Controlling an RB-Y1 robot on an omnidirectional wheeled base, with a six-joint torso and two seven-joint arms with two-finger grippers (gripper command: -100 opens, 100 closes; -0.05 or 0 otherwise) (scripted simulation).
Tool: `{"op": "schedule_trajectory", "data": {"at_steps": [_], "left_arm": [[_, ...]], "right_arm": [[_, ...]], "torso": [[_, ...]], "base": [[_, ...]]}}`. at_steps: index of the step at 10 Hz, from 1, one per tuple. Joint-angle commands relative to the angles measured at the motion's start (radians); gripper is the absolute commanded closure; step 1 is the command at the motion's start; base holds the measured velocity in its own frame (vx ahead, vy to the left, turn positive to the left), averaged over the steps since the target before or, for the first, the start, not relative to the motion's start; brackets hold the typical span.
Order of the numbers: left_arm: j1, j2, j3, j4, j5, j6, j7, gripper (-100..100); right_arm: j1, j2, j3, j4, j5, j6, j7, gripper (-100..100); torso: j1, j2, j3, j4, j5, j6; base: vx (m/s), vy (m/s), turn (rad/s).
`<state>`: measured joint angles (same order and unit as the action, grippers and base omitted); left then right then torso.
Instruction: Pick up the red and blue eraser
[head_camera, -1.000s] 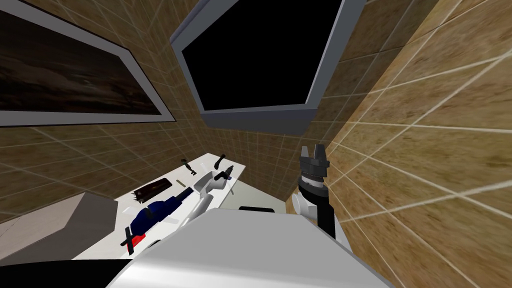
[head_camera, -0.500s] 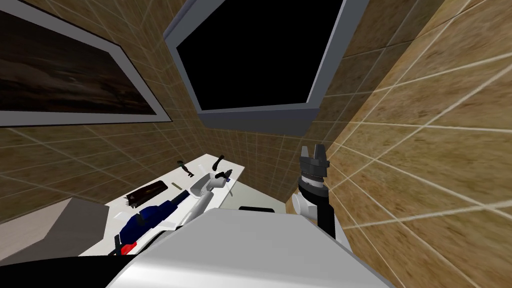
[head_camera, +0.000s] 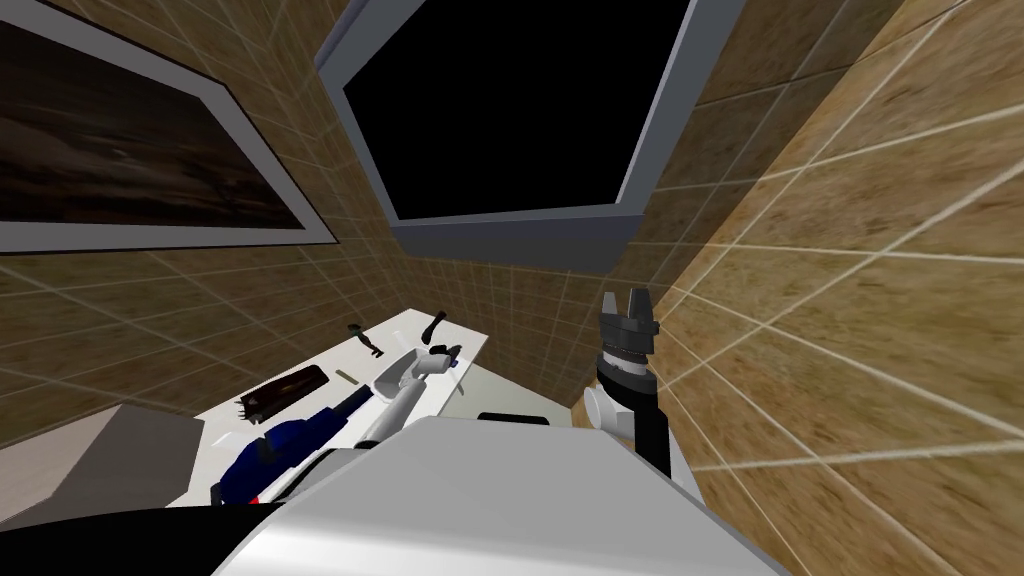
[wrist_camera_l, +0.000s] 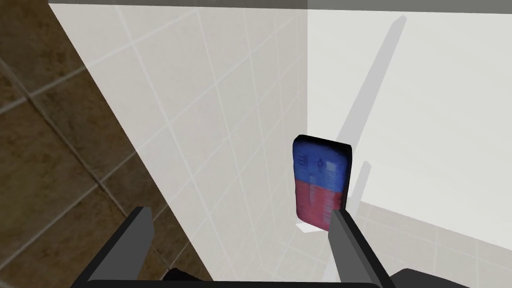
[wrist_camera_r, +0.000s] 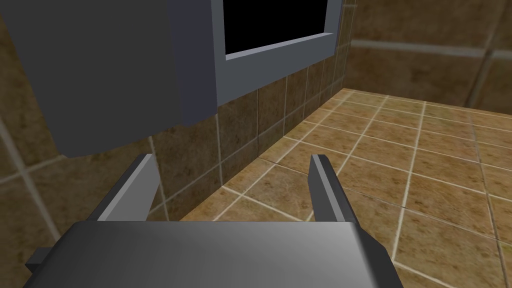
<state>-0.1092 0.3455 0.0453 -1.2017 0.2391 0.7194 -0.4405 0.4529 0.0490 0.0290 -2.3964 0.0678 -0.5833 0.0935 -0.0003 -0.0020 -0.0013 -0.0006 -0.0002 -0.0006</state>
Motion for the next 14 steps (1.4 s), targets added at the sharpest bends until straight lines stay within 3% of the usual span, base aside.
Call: {"op": "schedule_trajectory", "data": {"at_steps": [1, 2, 7, 11, 12, 14], "left_arm": [[-0.028, 0.010, 0.008, 0.050, 0.015, 0.050, -0.025, -100], [-0.028, 0.010, 0.008, 0.053, 0.015, 0.073, -0.025, -100], [-0.093, 0.041, 0.032, 0.175, 0.067, 0.212, -0.092, -100], [-0.131, 0.061, 0.049, 0.272, 0.099, 0.298, -0.131, -100], [-0.131, 0.061, 0.049, 0.272, 0.099, 0.303, -0.131, -100], [-0.164, 0.081, 0.065, 0.338, 0.127, 0.369, -0.165, -100]], "right_arm": [[0.000, 0.000, 0.000, 0.000, 0.000, 0.000, 0.000, 0], [0.000, 0.000, 0.000, 0.000, 0.000, 0.000, 0.000, 0], [0.000, 0.000, 0.000, 0.000, 0.000, 0.000, 0.000, 0], [0.000, 0.000, 0.000, 0.000, 0.000, 0.000, 0.000, 0], [0.000, 0.000, 0.000, 0.000, 0.000, 0.000, 0.000, 0], [0.000, 0.000, 0.000, 0.000, 0.000, 0.000, 0.000, 0]], "torso": [[0.000, 0.000, 0.000, 0.000, 0.000, 0.000], [0.000, -0.001, 0.000, 0.000, 0.000, 0.000], [-0.001, -0.001, -0.001, 0.000, 0.000, 0.000], [0.000, -0.001, -0.001, 0.000, 0.000, 0.000], [0.000, -0.002, -0.001, 0.000, 0.000, 0.000], [0.000, -0.001, -0.001, 0.000, 0.000, 0.000]], "base": [[0.048, -0.013, -0.011], [0.046, -0.015, -0.007], [0.057, -0.010, -0.007], [0.060, -0.006, -0.005], [0.055, 0.000, -0.006], [0.065, -0.007, -0.002]]}}
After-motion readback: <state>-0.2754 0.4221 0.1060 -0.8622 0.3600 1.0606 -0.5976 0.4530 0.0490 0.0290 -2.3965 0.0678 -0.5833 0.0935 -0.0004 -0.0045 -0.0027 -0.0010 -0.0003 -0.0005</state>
